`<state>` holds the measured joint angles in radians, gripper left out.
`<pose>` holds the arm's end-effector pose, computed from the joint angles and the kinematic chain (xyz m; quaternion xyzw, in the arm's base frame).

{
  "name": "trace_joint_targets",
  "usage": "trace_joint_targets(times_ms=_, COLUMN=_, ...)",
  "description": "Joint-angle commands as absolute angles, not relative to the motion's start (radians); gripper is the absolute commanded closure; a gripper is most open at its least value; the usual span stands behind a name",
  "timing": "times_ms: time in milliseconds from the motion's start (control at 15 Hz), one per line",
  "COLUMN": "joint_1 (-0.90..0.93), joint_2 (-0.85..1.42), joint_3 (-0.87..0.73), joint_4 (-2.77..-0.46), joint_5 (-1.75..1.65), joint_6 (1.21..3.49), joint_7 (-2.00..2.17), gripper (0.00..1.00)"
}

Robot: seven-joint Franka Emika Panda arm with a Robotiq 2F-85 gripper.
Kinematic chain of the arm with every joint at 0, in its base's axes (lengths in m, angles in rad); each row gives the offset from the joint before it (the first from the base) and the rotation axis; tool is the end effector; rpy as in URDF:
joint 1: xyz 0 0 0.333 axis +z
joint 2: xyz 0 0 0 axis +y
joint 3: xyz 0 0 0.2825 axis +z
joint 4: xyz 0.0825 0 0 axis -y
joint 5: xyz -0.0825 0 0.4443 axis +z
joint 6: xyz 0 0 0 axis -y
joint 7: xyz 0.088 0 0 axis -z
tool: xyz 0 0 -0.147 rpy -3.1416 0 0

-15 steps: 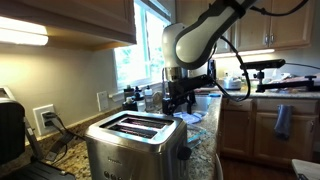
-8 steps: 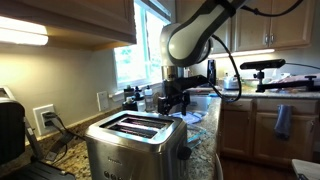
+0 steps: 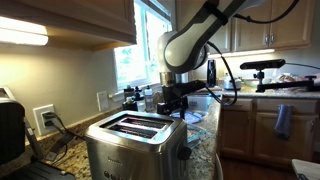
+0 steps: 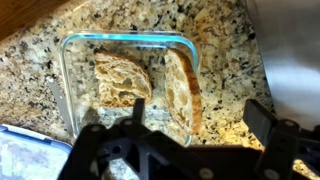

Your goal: Pick up one slice of bread from the glass bowl and put it in the toaster.

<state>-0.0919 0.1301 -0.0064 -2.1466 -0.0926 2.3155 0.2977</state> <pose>0.6005 -0.0638 0.2337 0.9853 -0.1663 0.0228 0.0329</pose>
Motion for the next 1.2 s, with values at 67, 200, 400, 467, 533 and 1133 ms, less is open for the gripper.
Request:
trace_joint_targets(times_ms=67, joint_1=-0.075, joint_2=0.158, joint_3=-0.031, joint_4=-2.129, joint_5=-0.071, joint_6=2.319, joint_7=0.254, gripper=0.0)
trace_joint_targets(times_ms=200, joint_1=-0.074, joint_2=0.166, joint_3=-0.033, joint_4=-2.128, joint_5=-0.073, joint_6=2.318, joint_7=0.253, gripper=0.0)
trace_joint_targets(times_ms=400, joint_1=-0.073, joint_2=0.174, joint_3=-0.035, joint_4=-2.125, joint_5=-0.075, joint_6=2.316, joint_7=0.255, gripper=0.0)
trace_joint_targets(times_ms=467, joint_1=-0.072, joint_2=0.178, joint_3=-0.035, joint_4=-2.125, joint_5=-0.078, joint_6=2.318, joint_7=0.259, gripper=0.0)
trace_joint_targets(times_ms=533, joint_1=-0.071, joint_2=0.18, joint_3=-0.036, joint_4=-2.124, joint_5=-0.081, joint_6=2.318, joint_7=0.263, gripper=0.0)
trace_joint_targets(times_ms=1133, joint_1=-0.068, joint_2=0.194, joint_3=-0.053, joint_4=-2.117, joint_5=-0.121, joint_6=2.32, joint_7=0.295, gripper=0.0)
